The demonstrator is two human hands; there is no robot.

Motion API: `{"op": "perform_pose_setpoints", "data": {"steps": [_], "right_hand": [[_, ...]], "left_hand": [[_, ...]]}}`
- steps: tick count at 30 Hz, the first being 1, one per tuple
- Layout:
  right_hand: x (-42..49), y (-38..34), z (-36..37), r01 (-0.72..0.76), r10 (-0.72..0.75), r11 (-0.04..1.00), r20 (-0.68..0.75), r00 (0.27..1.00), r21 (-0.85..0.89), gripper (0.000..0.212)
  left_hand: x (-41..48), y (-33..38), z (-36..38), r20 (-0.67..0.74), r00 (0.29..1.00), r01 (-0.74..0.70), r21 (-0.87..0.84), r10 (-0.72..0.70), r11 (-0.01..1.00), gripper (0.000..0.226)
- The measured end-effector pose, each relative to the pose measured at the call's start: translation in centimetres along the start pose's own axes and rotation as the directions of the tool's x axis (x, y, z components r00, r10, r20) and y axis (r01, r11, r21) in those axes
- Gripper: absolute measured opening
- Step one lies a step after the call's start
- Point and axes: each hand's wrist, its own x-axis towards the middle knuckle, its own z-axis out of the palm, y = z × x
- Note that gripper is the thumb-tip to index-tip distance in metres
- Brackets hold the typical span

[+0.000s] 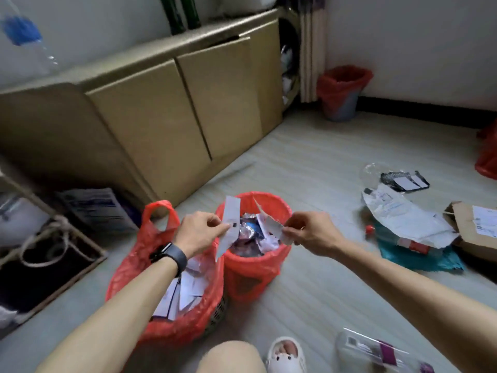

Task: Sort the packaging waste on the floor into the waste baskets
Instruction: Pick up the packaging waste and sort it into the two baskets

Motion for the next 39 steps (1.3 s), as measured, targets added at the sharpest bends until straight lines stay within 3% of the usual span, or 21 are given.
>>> {"op": "perform_pose_setpoints", "data": {"steps": [3, 8, 12, 13, 16, 20, 22, 27, 31, 34, 39], "right_hand": [[0.8, -3.5, 4.8, 0.046, -0.040, 0.997, 0.090, 0.995, -0.066, 0.013], [0.1, -6.4, 12.8, 0.093, -0.071, 0.992, 0.237, 0.969, -0.083, 0.014], [-0.4, -7.2, 17.7, 0.035, -0.046, 0.999, 0.320, 0.946, 0.041, 0.031], [-0.6, -7.1, 18.5, 0.022, -0.036, 0.999, 0.340, 0.940, 0.045, 0.041], [-1.3, -5.7, 19.9, 0.174, -0.126, 0.976, 0.313, 0.941, -0.130, 0.049], [-2.9, -3.5, 20.0, 0.329, -0.217, 0.871, 0.316, 0.924, -0.364, 0.056], [-3.5, -2.3, 19.3, 0.326, -0.190, 0.862, 0.348, 0.918, -0.389, 0.062], [-3.4, 0.8, 14.2, 0.238, -0.090, 0.879, 0.346, 0.934, -0.414, 0.056], [-2.8, 3.5, 6.7, 0.061, 0.056, 0.867, 0.217, 0.974, -0.495, 0.048], [-3.6, 7.0, 0.8, -0.090, 0.190, 0.837, 0.133, 0.973, -0.540, 0.044], [-7.3, 13.3, -6.3, -0.296, 0.414, 0.763, 0.082, 0.907, -0.575, 0.042]], "left_hand": [[-3.5, -7.2, -1.8, -0.080, 0.976, 0.200, -0.047, -0.203, 0.979, 0.029], [-8.6, -16.1, -0.8, -0.024, 0.882, 0.467, -0.084, -0.470, 0.880, 0.027], [-10.4, -17.6, 0.9, 0.000, 0.845, 0.525, -0.195, -0.535, 0.829, 0.010], [-10.6, -17.6, 1.5, 0.012, 0.840, 0.533, -0.202, -0.542, 0.822, 0.018], [-11.0, -17.7, 3.1, 0.077, 0.843, 0.538, -0.117, -0.533, 0.834, 0.046], [-11.1, -16.5, 4.3, 0.154, 0.842, 0.515, 0.058, -0.518, 0.855, 0.056], [-11.1, -15.4, 4.9, 0.140, 0.864, 0.470, 0.117, -0.483, 0.875, 0.051], [-9.6, -11.1, 5.5, 0.120, 0.941, 0.299, 0.139, -0.316, 0.944, 0.045], [-6.7, -4.3, 7.0, 0.132, 0.991, 0.020, 0.050, -0.027, 0.999, 0.040], [-4.1, 2.5, 8.1, 0.250, 0.948, -0.213, 0.031, 0.199, 0.977, 0.041], [-1.6, 14.0, 12.2, 0.547, 0.776, -0.453, 0.137, 0.314, 0.881, 0.046]]}}
